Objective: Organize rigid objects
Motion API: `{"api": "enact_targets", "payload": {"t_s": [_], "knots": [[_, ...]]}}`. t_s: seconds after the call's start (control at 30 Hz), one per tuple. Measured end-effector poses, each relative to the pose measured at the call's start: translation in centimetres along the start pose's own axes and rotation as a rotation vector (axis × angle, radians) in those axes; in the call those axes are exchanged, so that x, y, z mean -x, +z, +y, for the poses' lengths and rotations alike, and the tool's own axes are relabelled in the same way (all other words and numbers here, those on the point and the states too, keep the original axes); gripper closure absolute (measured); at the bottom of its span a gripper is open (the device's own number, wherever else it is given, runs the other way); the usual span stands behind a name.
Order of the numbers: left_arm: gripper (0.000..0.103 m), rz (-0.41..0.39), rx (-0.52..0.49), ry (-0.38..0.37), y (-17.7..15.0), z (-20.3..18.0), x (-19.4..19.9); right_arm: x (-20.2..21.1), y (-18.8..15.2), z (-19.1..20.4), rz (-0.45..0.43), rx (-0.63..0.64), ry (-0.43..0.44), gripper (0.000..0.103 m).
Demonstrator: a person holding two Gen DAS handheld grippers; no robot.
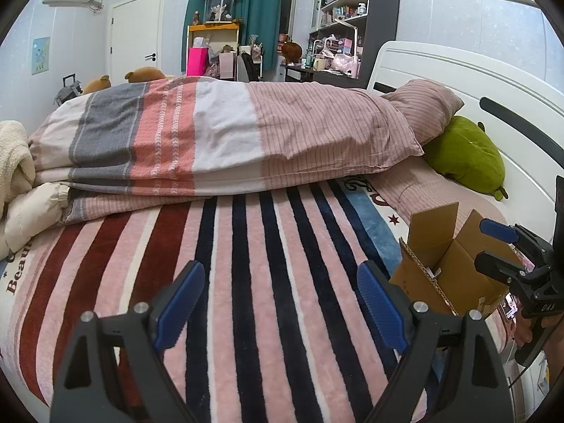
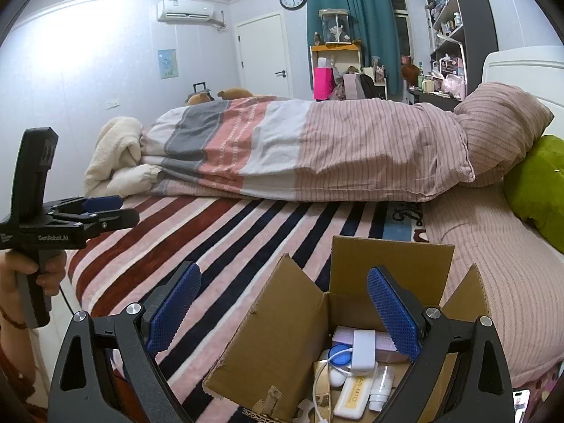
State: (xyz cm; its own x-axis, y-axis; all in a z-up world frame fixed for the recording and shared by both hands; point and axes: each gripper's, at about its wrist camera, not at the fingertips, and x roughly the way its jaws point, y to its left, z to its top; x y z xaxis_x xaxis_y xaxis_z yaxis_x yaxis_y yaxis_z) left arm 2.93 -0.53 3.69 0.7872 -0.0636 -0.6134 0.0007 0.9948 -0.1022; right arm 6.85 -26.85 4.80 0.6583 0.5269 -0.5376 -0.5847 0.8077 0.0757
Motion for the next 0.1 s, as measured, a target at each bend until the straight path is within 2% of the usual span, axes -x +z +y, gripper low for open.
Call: {"api": "enact_targets", "payload": {"t_s": [0.1], "knots": [[0.016, -0.005, 0.005, 0.006, -0.01, 0.25, 0.16, -0.01, -0.01, 0.02, 0.000, -0.001, 0.000, 0.008]]}}
